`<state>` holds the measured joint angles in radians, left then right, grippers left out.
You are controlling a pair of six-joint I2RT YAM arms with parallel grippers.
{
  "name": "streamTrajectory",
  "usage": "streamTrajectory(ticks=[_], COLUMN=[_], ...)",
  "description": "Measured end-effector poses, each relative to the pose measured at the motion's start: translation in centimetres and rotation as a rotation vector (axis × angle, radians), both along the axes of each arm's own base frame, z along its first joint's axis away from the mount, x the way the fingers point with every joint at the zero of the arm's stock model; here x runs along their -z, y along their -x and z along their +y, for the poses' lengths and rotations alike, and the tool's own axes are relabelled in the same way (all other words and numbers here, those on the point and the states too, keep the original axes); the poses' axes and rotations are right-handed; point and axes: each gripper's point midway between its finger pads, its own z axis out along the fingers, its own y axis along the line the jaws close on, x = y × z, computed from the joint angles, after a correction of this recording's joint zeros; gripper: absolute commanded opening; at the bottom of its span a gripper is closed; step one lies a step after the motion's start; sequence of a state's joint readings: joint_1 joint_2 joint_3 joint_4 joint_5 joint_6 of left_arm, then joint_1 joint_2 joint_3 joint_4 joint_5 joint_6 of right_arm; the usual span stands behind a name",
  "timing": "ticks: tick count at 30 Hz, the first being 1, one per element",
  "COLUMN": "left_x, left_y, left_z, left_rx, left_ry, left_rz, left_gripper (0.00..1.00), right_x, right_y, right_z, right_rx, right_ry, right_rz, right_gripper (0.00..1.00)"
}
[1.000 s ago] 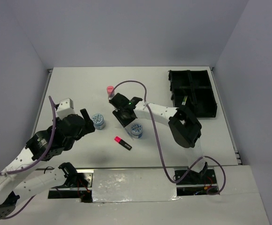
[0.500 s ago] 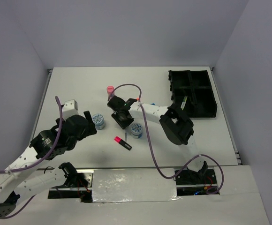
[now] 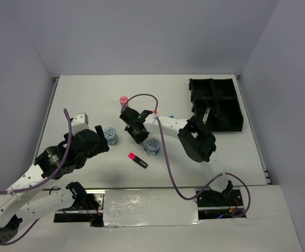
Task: Sort the stationery into containers
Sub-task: Pick up the pen from the center of the board, then close the pen cap on the pen.
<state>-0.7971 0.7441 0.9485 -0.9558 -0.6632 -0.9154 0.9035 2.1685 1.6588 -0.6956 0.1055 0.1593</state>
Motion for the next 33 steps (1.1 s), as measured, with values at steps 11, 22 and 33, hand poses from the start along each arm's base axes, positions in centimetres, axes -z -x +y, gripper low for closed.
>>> streamTrajectory(ticks=[11, 22, 33], left_x=[1.3, 5.1, 7.2], left_y=[-0.7, -2.8, -6.3], left_z=[-2.1, -6.0, -11.3], left_rx=[0.037, -0.078, -0.42], left_ry=[0.033, 0.111, 0.233], left_rz=[0.033, 0.169, 0.298], left_gripper=[0.99, 0.97, 0.82], right_x=[-0.1, -14.5, -31.1], right_y=[-0.2, -4.3, -3.4], right_z=[-0.1, -3.5, -15.5], right_rx=[0.071, 0.242, 0.389], right_ry=[-0.02, -0.289, -0.542], right_rz=[0.014, -0.167, -0.498], right_gripper=[0.0, 0.0, 0.0])
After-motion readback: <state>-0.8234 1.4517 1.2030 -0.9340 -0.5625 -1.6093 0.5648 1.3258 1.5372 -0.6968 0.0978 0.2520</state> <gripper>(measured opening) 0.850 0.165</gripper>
